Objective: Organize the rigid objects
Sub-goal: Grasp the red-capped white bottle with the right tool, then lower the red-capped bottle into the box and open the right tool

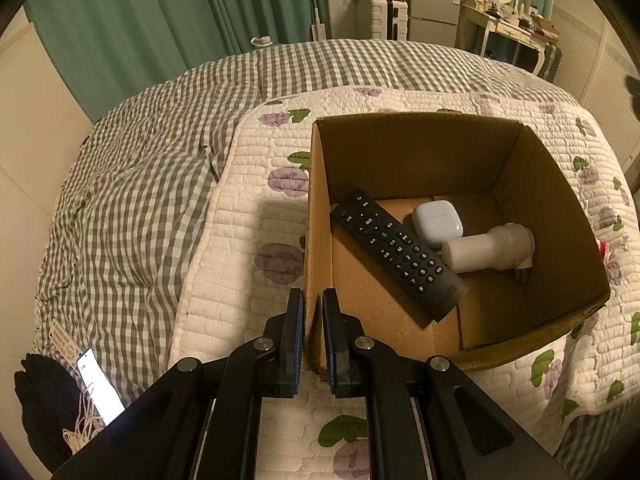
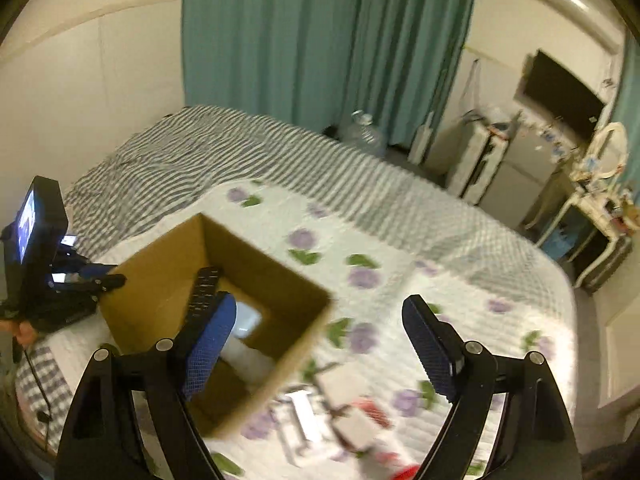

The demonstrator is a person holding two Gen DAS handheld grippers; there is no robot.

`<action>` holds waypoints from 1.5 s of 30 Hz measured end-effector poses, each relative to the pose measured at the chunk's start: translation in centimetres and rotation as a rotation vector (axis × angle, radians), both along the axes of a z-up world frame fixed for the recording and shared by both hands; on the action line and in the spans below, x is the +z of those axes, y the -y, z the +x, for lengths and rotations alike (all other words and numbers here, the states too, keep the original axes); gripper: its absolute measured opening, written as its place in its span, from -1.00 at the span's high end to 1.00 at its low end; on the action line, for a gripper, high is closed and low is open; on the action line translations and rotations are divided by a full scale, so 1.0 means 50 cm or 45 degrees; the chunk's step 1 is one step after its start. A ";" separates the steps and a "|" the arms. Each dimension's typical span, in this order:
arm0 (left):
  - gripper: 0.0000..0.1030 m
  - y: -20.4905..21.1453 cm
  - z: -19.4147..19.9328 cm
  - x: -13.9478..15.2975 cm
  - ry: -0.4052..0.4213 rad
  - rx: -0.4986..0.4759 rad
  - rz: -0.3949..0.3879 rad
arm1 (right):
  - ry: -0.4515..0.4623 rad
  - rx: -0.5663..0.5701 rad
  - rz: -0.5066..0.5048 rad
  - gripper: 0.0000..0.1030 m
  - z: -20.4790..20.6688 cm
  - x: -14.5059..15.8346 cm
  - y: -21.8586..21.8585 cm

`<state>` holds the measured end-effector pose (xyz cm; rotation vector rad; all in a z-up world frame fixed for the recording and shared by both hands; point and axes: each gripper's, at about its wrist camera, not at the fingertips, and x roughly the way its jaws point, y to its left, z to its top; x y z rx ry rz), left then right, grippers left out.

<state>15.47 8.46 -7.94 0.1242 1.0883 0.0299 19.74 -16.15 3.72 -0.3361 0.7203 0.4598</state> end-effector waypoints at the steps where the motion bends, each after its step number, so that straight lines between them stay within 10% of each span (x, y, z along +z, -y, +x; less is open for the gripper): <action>1: 0.82 0.000 0.000 0.001 0.000 0.001 -0.001 | 0.013 -0.016 -0.013 -0.66 -0.003 0.004 0.020; 24: 0.82 0.005 0.002 0.000 -0.011 0.000 0.029 | -0.430 -0.181 -0.486 -0.65 0.014 -0.426 0.211; 34: 0.82 0.004 0.002 -0.001 -0.014 0.002 0.037 | -0.437 -0.122 -0.452 0.00 0.012 -0.439 0.216; 45: 0.82 0.004 0.002 0.000 -0.013 0.002 0.038 | -0.305 -0.193 -0.404 0.29 -0.041 -0.368 0.212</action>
